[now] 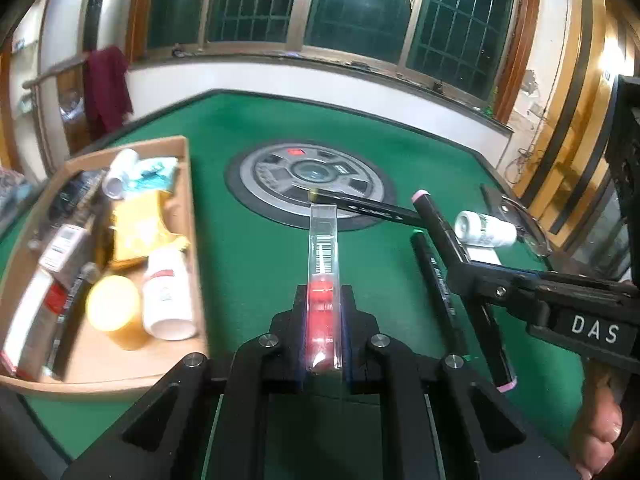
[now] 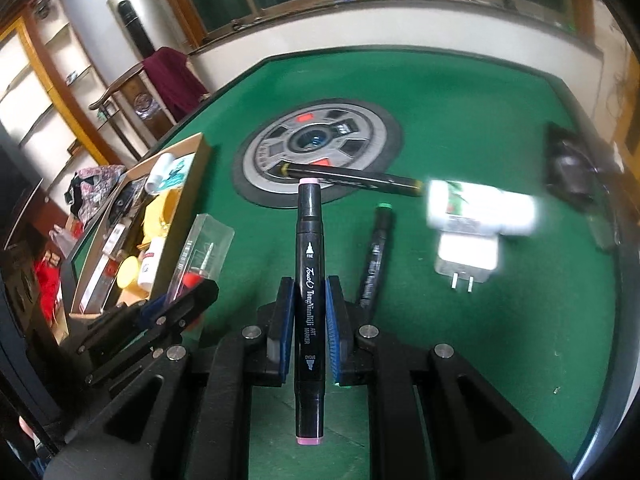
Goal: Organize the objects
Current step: 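Carry the tube package and black marker over the cardboard tray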
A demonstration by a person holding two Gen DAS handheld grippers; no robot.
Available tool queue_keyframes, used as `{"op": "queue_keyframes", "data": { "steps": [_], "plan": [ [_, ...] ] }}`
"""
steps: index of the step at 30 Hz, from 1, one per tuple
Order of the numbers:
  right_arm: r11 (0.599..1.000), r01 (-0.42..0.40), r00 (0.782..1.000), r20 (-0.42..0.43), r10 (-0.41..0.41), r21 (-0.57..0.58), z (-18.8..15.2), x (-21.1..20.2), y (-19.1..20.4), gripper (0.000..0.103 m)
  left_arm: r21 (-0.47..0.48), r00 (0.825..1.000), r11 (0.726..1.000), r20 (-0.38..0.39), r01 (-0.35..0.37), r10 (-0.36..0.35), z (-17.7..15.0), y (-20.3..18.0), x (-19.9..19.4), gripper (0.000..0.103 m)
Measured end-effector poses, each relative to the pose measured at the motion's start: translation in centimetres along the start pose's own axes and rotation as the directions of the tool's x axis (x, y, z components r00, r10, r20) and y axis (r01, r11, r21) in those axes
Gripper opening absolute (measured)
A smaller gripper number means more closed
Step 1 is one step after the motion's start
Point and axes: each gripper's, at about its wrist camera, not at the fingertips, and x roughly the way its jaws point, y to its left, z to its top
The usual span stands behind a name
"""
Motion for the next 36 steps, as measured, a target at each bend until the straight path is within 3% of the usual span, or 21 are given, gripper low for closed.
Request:
{"op": "queue_keyframes", "data": {
  "steps": [14,36],
  "plan": [
    [0.996,0.018,0.999,0.046,-0.014,-0.091,-0.7,-0.1,3.4,0.012,0.004,0.985,0.993,0.131,-0.116,0.115,0.0,2.4,-4.0,0.011],
    [0.986,-0.053,0.998,0.024,0.057,-0.159,0.2,2.0,10.6,0.012,-0.133,0.972,0.981,0.168,-0.143,0.164,0.4,9.3,-6.0,0.011]
  ]
}}
